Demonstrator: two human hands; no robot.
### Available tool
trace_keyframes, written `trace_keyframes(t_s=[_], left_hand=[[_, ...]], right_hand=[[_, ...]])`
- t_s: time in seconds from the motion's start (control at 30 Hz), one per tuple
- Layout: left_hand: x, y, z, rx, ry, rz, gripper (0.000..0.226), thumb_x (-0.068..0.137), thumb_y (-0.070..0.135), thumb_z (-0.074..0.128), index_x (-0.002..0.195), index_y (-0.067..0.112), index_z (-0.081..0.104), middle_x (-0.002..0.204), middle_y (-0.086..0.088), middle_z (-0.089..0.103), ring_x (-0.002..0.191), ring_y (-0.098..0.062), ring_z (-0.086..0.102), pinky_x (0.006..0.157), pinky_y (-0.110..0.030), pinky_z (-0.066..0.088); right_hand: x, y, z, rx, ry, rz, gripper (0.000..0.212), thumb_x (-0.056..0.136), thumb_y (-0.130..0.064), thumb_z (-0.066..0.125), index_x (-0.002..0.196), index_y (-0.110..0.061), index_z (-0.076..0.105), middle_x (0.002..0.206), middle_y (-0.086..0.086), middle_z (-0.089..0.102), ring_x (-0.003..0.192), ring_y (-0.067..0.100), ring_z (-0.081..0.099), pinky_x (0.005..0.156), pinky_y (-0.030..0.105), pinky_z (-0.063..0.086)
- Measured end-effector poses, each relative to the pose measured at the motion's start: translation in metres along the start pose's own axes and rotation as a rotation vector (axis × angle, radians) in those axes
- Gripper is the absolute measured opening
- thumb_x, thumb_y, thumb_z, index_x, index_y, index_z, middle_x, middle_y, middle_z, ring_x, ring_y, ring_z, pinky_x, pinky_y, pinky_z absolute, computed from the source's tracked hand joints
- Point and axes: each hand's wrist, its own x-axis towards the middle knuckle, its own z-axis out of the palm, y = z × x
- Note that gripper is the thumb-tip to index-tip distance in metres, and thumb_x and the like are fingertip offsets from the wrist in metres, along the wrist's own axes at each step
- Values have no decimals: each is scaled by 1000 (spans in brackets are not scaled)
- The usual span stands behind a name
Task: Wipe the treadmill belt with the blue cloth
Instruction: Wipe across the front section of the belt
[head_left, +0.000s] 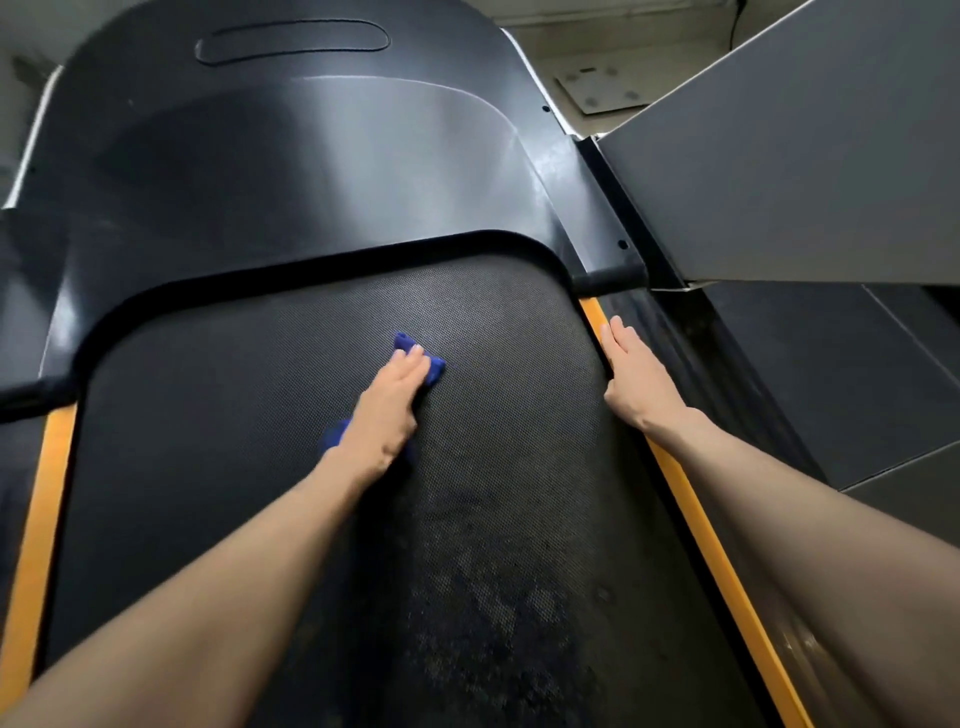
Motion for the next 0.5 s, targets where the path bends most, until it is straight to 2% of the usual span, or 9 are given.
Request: trace_keyframes(t_s=[0.03,0.1,0.17,0.2,0.27,0.3,0.37,0.43,0.5], left_hand=[[-6,15,5,-8,-36,74,57,68,-16,42,124,-10,51,134,-26,47,129,-39,40,111,-23,17],[-22,46,23,-62,-165,322,49,74,-2,39,120,-13,53,127,-31,50,130,-32,34,114,-22,10],[-40,66,44,-37,-300,584,48,81,7,36,123,-12,51,131,-28,49,130,-32,33,114,-25,6],[-44,70,47,-11,-360,629,48,85,10,34,127,-10,48,136,-24,45,132,-34,35,115,-28,8],[-39,59,44,13,-375,583,50,89,15,30,133,-7,43,142,-21,39,135,-32,32,115,-29,9],[-32,50,40,20,-329,528,50,90,15,30,132,-6,44,141,-21,41,134,-31,32,115,-27,8],[-17,22,26,-34,-212,343,49,83,5,33,127,-6,51,136,-23,47,129,-36,39,114,-18,5],[-4,-12,10,-39,-73,146,61,67,-9,38,126,-7,51,135,-24,46,126,-43,42,112,-14,5],[0,-22,2,-50,-6,-48,64,67,-13,38,129,-6,49,139,-20,43,131,-38,37,112,-19,11]], right_hand=[[1,-2,1,5,2,9,76,81,10,44,149,-4,13,157,11,7,144,25,9,116,36,16],[1,-5,2,3,14,36,77,81,10,45,149,-5,13,158,10,7,144,26,8,115,38,14],[0,-6,5,-8,23,43,77,81,9,47,149,-4,12,158,11,6,144,27,7,114,40,13],[0,-6,6,-10,21,42,77,81,9,47,149,-4,12,158,11,6,144,27,7,114,40,12],[0,-5,6,-1,8,43,77,82,9,46,149,-5,11,158,11,5,144,26,5,115,41,11],[1,-5,5,7,-3,46,77,82,10,45,149,-5,11,158,10,4,145,26,4,115,42,10],[1,-3,3,24,-29,49,78,83,11,46,149,-6,9,158,10,1,145,25,2,116,42,8],[1,-3,1,33,-48,44,80,83,10,48,149,-6,7,158,9,0,145,24,0,116,42,7],[1,-3,0,38,-55,43,81,83,11,47,150,-6,6,158,9,-2,145,24,-1,116,41,6]])
